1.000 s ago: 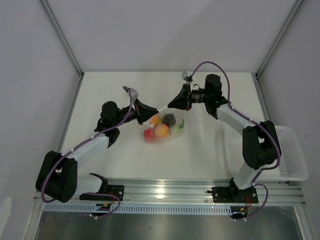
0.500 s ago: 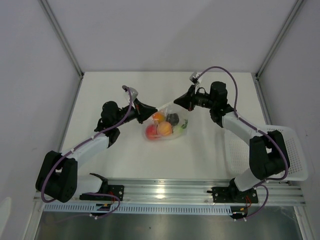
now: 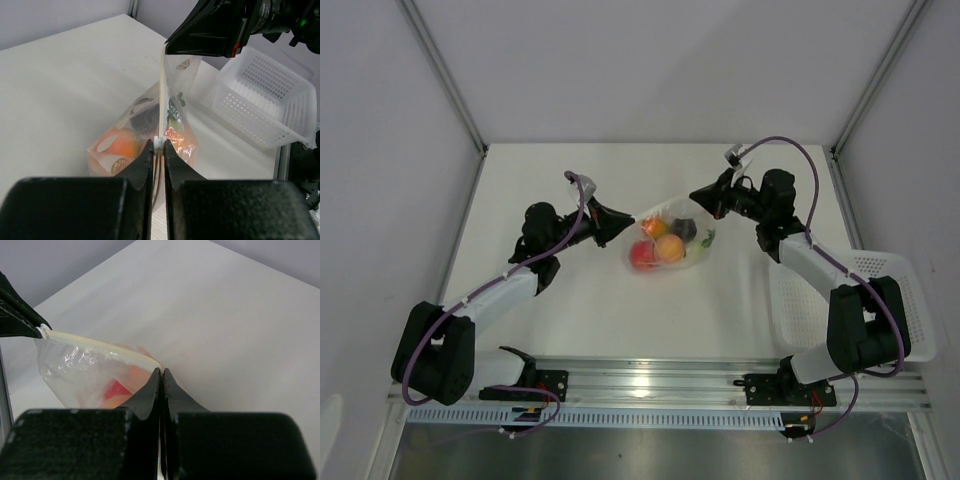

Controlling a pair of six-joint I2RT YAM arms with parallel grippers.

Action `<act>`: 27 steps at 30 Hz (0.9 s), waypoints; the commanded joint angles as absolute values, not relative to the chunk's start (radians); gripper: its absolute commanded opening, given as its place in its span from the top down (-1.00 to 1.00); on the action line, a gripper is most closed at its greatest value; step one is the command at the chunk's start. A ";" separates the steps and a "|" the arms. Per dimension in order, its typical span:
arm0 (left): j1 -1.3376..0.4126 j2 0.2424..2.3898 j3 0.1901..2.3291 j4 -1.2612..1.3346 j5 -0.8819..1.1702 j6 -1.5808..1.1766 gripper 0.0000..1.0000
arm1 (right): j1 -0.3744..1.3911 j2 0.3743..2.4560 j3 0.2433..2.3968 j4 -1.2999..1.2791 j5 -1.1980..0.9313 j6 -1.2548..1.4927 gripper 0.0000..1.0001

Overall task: Place the food in the zip-top bag and seal the zipper
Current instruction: Zip the zipper food storage bag at the center of the board.

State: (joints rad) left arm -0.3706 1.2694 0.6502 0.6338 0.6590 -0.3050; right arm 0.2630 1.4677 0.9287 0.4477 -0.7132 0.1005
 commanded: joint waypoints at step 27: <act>-0.333 1.192 0.607 0.681 0.483 -0.284 0.99 | 0.198 1.439 0.899 0.531 -0.634 0.103 1.00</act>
